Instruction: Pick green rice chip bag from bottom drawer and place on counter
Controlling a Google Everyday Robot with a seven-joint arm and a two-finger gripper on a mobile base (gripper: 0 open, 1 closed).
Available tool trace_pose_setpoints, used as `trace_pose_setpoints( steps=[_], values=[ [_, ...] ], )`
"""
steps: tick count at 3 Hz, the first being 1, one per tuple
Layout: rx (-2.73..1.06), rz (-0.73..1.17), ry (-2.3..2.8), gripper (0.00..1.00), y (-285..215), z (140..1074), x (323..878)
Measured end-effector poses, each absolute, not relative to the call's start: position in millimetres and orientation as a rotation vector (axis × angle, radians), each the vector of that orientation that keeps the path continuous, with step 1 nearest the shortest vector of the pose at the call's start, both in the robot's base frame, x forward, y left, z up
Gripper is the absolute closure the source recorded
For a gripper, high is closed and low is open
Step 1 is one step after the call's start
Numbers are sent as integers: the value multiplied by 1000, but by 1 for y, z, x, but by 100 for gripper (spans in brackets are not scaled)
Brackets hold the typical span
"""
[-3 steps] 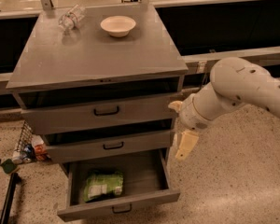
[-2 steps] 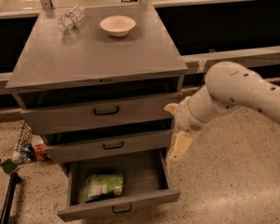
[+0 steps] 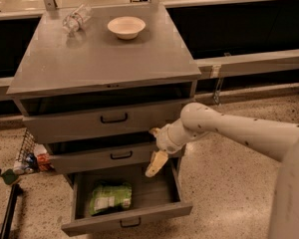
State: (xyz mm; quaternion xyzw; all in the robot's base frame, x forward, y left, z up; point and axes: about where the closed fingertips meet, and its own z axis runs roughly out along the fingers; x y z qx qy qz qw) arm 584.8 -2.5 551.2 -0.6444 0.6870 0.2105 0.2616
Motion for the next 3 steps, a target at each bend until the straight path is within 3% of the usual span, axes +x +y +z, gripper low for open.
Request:
trace_pose_setpoints(
  steps=[2,3],
  values=[
    [-1800,700,1920,0,20,453,571],
    [-1787,703,1923,0,22,450,569]
  ],
)
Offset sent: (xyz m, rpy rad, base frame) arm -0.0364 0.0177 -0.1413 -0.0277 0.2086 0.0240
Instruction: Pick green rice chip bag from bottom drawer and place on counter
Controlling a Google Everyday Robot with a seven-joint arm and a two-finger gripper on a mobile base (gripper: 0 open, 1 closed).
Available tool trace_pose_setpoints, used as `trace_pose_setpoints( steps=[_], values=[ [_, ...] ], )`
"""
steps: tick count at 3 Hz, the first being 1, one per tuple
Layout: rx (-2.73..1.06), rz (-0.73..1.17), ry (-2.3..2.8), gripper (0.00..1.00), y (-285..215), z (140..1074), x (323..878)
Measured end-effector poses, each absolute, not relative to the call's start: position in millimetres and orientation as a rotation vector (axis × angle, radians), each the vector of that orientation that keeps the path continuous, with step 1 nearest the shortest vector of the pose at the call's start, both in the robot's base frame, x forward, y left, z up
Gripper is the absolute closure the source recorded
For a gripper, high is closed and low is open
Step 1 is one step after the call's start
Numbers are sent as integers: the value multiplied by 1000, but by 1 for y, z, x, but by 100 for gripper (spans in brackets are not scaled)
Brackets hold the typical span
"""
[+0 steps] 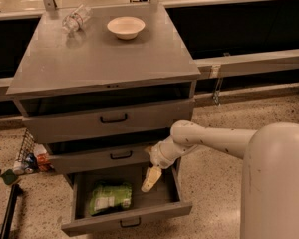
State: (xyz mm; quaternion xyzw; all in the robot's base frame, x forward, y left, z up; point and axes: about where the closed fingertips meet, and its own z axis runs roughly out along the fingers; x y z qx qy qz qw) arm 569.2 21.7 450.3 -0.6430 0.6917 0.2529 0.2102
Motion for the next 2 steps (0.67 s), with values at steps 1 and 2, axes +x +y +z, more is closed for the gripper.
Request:
trace_pose_setpoints(
  steps=[1,2],
  values=[
    [-1752,770,1945,0,31,423,564],
    [-1675,896,1961,0,54,371,561]
  ],
)
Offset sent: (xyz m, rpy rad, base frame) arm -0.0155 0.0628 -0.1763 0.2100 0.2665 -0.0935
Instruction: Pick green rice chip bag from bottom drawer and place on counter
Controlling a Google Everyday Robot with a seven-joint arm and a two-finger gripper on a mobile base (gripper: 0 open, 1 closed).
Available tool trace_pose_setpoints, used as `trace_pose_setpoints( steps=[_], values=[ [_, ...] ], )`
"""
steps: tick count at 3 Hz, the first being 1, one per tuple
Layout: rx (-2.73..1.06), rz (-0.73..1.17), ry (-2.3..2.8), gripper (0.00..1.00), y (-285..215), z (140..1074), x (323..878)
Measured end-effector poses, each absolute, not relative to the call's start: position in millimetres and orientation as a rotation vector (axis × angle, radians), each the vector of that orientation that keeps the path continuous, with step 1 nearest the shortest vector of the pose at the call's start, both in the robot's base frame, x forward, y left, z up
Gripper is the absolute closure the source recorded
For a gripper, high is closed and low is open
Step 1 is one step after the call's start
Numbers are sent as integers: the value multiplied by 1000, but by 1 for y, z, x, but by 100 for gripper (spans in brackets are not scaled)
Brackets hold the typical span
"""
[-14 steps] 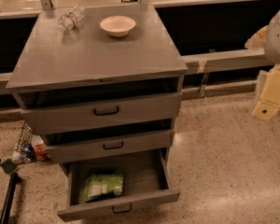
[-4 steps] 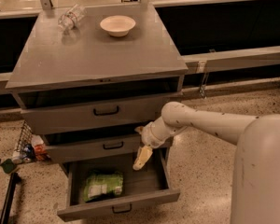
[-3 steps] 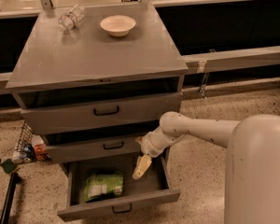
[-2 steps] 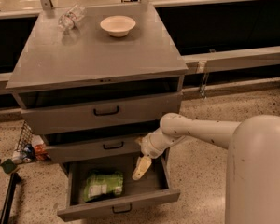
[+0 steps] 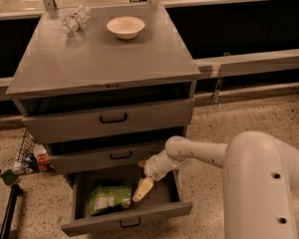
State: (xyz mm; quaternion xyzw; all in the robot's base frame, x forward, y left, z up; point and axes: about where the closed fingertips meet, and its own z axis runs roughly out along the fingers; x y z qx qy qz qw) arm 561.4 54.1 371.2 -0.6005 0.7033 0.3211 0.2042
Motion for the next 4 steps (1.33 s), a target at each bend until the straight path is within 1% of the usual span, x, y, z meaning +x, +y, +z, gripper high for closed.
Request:
trace_pose_setpoints(
  steps=[1,2,3,4],
  values=[
    [-1621,996,1983,0,77,314,556],
    [-1617,1042,1982,0,100,258,548],
    [-1617,1044,1978,0,101,258,548],
    [-1594,1100,1867,0,131,246,567]
  ],
)
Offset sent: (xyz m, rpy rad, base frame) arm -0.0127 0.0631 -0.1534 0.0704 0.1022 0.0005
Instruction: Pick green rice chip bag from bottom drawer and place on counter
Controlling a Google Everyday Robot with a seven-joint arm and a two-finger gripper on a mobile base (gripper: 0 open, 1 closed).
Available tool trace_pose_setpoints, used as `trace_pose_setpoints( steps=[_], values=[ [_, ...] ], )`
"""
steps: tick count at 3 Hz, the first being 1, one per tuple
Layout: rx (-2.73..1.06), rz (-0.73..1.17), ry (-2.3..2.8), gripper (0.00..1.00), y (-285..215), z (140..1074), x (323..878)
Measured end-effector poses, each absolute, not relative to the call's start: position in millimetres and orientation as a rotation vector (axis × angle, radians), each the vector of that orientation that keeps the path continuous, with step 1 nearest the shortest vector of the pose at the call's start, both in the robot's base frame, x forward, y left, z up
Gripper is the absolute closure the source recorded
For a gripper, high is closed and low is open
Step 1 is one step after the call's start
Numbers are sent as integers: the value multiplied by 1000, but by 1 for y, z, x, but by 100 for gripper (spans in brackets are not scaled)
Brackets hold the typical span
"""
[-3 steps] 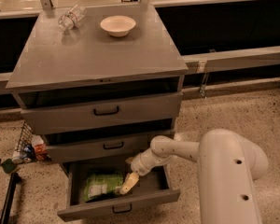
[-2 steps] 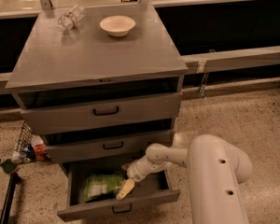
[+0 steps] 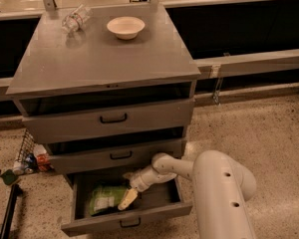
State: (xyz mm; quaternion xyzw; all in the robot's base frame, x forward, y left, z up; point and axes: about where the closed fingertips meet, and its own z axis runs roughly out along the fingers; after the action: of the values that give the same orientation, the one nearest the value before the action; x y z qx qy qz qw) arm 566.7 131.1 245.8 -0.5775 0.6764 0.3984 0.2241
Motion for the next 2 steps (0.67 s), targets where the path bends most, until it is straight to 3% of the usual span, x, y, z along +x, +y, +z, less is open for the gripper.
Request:
trace_pose_setpoints(
  steps=[2],
  values=[
    [-1513,1073,1839,0,168,225,589]
  ],
)
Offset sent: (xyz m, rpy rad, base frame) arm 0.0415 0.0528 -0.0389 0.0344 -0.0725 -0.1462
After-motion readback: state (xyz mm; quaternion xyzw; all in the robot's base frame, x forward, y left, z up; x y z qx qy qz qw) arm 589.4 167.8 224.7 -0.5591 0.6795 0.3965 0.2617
